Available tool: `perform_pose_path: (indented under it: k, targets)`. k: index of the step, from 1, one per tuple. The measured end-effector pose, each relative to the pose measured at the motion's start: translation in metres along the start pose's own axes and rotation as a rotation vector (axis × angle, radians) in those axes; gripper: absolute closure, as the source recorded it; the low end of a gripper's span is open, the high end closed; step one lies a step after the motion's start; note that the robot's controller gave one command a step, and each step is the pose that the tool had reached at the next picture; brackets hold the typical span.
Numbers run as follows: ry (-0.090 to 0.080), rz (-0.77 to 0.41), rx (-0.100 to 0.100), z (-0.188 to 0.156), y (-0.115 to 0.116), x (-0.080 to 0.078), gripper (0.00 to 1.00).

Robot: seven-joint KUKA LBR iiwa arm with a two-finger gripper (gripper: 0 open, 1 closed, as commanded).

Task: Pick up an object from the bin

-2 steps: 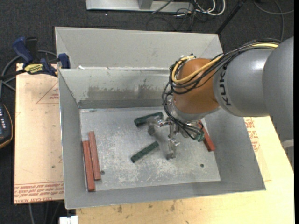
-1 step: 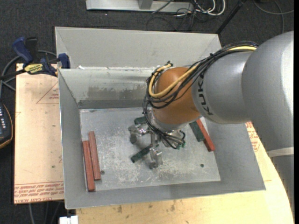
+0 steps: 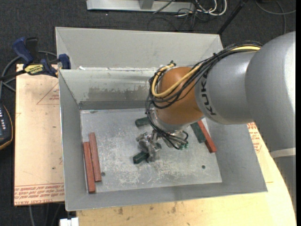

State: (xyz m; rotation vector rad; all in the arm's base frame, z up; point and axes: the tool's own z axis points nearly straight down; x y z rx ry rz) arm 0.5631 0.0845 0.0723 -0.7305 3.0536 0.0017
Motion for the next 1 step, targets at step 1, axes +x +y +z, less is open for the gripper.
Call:
perform_pose_path:
  k: [1]
  targets:
    - [-0.008, -0.081, 0.004, -0.1325, -0.0146, 0.0208, 1.00]
